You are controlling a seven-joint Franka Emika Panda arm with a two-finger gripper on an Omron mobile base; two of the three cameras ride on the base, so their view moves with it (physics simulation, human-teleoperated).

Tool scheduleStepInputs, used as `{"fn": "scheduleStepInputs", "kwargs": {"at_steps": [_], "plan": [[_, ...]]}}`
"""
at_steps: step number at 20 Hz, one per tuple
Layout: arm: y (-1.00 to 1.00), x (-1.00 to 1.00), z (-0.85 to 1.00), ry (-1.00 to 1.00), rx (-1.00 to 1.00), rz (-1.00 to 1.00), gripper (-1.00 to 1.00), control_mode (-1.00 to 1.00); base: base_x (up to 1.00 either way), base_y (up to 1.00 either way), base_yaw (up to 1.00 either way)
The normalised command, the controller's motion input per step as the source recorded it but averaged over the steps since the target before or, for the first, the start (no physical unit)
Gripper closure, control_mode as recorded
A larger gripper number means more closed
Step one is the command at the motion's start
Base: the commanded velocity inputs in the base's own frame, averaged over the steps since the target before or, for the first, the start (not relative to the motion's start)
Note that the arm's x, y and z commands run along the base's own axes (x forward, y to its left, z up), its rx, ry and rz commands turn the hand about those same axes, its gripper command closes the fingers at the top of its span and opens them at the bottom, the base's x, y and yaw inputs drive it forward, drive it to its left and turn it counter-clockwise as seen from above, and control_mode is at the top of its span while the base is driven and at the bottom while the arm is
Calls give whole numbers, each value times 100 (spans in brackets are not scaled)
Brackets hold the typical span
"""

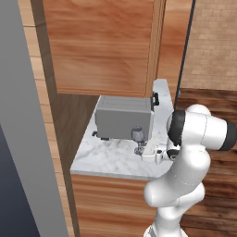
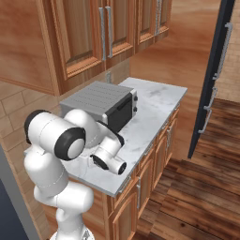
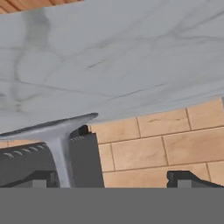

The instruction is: Retrieve the wine glasses from the counter and place one next to each plate.

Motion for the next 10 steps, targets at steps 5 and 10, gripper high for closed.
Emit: {"fn": "scheduleStepInputs", "kwargs": {"at_steps": [5,10], "plan": [[0,11,0,1,0,0,-100,-100,0,0,0],[0,15,0,5,0,0,-100,-100,0,0,0]]}}
